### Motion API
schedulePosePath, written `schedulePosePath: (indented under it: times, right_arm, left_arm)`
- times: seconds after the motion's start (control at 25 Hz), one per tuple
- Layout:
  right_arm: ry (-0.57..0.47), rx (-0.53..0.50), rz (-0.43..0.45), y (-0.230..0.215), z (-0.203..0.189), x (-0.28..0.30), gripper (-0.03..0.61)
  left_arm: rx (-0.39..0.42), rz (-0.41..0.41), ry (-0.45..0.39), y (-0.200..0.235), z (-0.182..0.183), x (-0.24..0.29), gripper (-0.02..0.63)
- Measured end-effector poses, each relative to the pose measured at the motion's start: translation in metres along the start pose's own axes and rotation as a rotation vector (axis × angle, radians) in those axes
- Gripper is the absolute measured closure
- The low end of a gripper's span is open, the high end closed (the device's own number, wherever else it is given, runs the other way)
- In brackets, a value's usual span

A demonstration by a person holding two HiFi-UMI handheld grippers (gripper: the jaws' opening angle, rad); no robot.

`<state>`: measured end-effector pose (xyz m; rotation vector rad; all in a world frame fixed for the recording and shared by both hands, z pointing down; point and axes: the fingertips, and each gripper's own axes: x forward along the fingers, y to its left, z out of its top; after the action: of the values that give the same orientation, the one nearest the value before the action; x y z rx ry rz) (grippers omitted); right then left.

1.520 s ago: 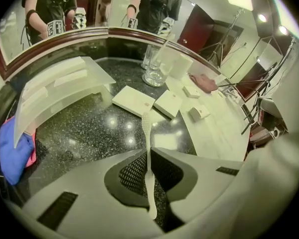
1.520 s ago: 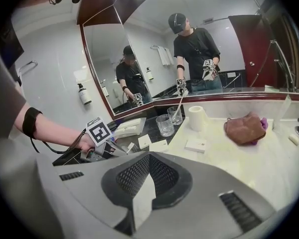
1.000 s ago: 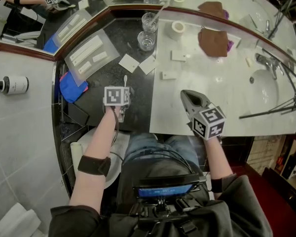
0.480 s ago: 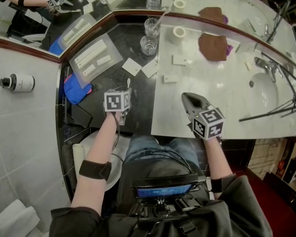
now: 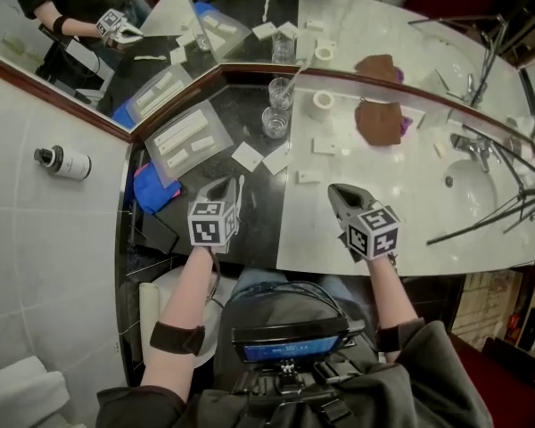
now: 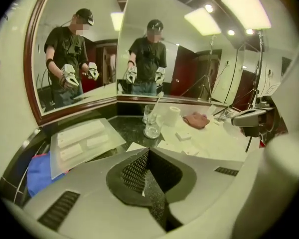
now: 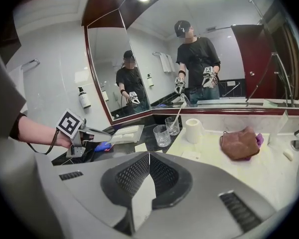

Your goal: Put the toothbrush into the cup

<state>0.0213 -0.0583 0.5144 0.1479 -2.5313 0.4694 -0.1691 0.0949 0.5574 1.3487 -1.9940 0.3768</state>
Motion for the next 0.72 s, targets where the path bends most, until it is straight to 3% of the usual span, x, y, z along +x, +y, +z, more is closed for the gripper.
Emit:
schedulePosePath:
  times: [0.44, 0.72]
  right_arm:
    - [-0.072, -0.008, -0.013, -0.015, 0.033, -0.014, 0.557]
    - [-0.107, -0.001, -0.012, -0.019, 0.034, -0.026, 0.558]
  left_arm:
    - [0.065, -0.068, -0.309, -0.028, 0.062, -0.066, 0.611]
    - [0.064, -0.048, -0.346, -0.035, 0.064, -0.086, 0.612]
